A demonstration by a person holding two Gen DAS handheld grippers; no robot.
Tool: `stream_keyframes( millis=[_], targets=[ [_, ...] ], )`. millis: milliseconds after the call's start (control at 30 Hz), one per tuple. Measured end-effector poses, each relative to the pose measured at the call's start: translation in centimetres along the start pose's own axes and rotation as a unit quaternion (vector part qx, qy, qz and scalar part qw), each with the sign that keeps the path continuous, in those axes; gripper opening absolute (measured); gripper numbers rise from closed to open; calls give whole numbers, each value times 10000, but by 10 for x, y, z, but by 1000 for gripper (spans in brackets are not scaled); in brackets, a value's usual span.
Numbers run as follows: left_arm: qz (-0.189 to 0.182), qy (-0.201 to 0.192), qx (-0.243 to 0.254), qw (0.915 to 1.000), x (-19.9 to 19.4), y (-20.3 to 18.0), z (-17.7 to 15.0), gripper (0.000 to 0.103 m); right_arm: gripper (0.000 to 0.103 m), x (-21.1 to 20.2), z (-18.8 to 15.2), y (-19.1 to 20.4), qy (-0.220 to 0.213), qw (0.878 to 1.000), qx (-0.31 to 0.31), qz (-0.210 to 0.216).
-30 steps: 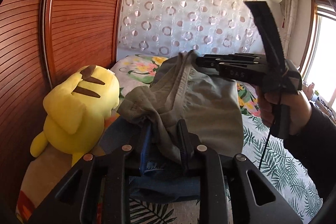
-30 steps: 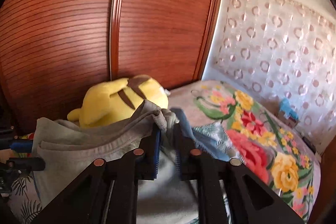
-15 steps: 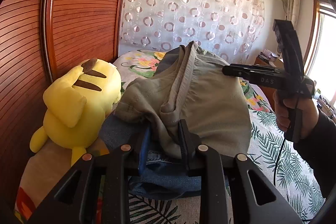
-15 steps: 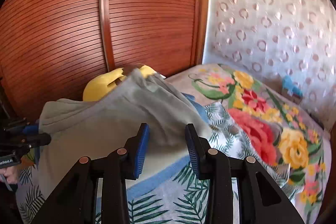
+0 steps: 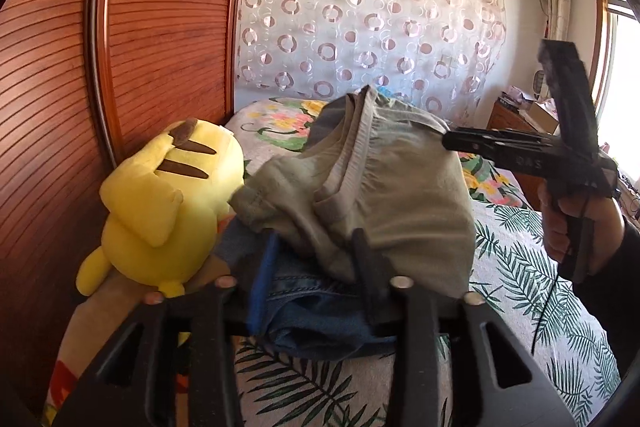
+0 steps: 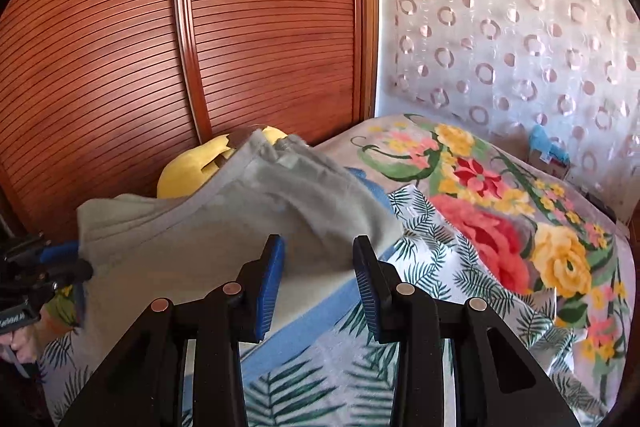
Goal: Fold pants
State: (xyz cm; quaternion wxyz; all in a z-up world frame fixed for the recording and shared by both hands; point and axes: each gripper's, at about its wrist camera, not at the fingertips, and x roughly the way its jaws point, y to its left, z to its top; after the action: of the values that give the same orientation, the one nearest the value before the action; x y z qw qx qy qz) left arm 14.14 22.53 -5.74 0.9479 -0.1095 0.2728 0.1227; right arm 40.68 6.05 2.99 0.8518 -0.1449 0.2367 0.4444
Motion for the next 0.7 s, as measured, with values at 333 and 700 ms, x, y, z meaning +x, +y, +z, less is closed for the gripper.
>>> stream_keyframes(
  millis=[333, 700],
  targets=[
    [208, 57, 80, 9997, -18, 5, -7, 71, 37, -38, -16, 29, -116, 9999, -27, 67],
    [89, -139, 257, 9995, -44, -4, -10, 103, 44, -67, -34, 43, -108, 9999, 34, 9]
  ],
)
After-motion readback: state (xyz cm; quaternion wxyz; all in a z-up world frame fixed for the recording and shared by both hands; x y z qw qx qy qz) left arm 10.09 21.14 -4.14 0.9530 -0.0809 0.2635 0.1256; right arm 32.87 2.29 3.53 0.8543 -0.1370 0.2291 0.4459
